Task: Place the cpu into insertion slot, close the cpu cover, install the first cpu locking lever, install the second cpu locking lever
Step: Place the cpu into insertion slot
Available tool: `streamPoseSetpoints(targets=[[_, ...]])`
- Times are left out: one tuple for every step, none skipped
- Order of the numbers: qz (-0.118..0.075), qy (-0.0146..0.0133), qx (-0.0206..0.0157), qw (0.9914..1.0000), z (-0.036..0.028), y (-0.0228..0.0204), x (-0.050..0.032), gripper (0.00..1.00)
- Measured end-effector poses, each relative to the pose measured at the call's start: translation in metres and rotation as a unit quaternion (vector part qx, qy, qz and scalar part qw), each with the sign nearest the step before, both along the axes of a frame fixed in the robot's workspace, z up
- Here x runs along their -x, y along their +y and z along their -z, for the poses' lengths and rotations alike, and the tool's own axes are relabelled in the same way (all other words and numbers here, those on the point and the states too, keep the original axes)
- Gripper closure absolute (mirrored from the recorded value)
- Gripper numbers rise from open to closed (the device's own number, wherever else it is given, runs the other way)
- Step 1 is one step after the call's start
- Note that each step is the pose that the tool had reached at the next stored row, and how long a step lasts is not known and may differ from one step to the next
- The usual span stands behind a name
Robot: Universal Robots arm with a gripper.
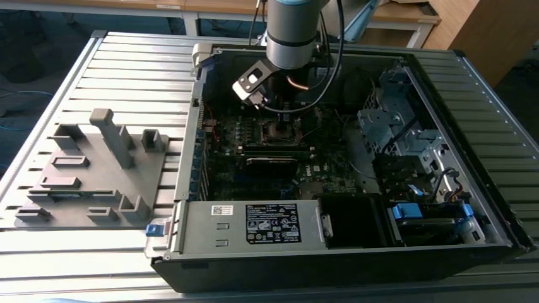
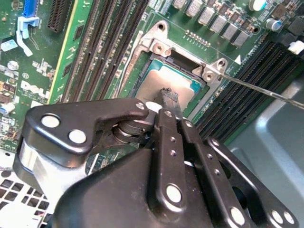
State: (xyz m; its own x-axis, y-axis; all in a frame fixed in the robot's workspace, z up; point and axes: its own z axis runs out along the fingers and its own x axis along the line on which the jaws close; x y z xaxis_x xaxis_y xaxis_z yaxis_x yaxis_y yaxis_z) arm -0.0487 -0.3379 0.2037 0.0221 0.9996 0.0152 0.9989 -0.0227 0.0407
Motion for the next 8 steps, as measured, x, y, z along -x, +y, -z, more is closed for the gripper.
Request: streamPoseSetpoints(targets=[[0.0,0.0,-0.0001,1.0,0.0004,0.0,0.0,0.89],[0.0,-0.0001,-0.0001,1.0,0.0011,0.0001,0.0,0.89],[0.0,-0.0001,-0.0001,1.0,0.0019,0.0001,0.0001,0.89],[0.0,0.0,0.0,1.0,0.0025,0.0,0.0001,0.89],[0.0,0.0,0.0,1.0,0.0027,0.0,0.0002,0.89],[0.0,0.0,0.0,1.0,0.0027,0.0,0.0002,0.89],[0.0,0.0001,0.0001,1.0,0.0027,0.0,0.0002,0.89],[0.0,0.0,0.0001,1.0,0.0027,0.0,0.0002,0.89]])
